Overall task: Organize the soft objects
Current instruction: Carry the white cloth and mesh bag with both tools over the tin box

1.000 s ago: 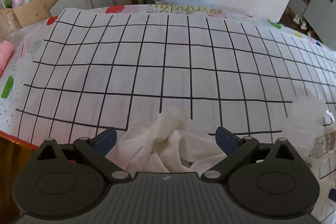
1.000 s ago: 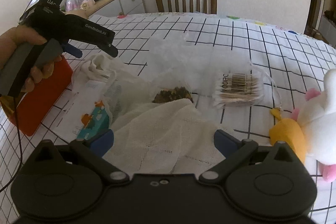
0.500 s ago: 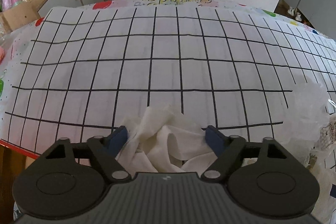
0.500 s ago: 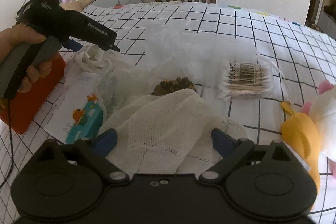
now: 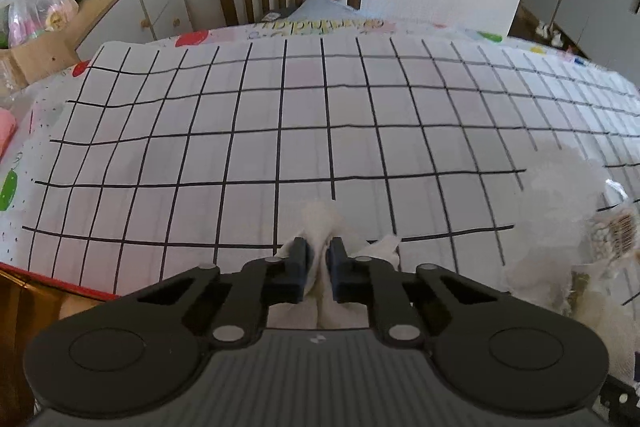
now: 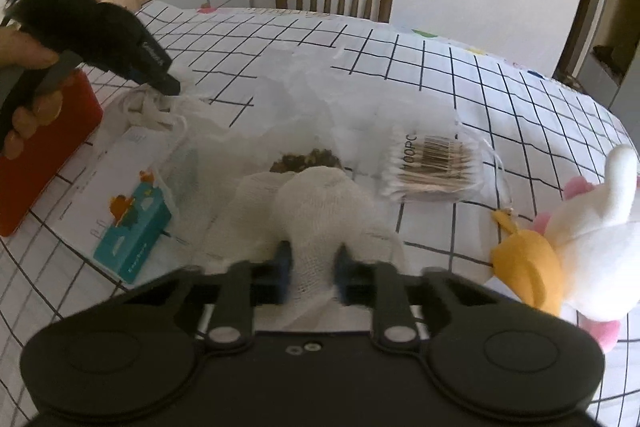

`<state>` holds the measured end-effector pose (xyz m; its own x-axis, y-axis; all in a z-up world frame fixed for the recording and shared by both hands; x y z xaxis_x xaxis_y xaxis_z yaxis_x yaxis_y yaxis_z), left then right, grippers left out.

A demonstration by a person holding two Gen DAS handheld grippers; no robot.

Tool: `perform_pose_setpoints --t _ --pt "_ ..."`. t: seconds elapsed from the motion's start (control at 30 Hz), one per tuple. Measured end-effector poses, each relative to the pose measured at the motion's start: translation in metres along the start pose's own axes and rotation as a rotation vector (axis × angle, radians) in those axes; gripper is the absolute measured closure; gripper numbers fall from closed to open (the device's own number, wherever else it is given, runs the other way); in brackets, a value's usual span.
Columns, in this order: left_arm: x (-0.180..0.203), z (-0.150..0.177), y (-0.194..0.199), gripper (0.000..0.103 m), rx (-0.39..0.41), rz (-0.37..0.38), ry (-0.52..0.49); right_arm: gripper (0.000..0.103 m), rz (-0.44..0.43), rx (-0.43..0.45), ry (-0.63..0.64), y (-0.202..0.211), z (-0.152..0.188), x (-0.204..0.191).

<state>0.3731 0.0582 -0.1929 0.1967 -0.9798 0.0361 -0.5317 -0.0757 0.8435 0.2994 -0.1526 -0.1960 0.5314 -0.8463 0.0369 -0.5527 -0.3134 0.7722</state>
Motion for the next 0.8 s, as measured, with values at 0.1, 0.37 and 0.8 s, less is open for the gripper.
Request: perform_pose_setpoints --t 0.1,0.37,0.8 --pt "-0.001 0.000 0.012 0.091 0.017 0.023 0.012 0.092 -0.009 0.035 -0.016 0.012 -0.004 0.001" --pt "-0.007 0.002 0.045 0.093 0.045 0.087 0.045 0.092 -0.049 0.126 -0.037 0.060 -0.018 0.001" --pt "-0.013 0.006 0.120 0.096 0.142 0.186 0.047 0.092 -0.113 0.217 -0.099 0.127 -0.039 0.000"
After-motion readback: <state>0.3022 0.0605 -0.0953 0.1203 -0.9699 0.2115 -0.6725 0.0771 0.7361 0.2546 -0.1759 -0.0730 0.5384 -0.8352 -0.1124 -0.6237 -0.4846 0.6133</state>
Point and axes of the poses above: each gripper's, at about its wrist camera, not at the fingertips, and y roughly against the way its jaws point, x to its right, z to its underside, the point moved 8 cm from there along -y, roughly the way its jaws point, and after that the axes turned 4 degrees about z, right-handed, at the moved point
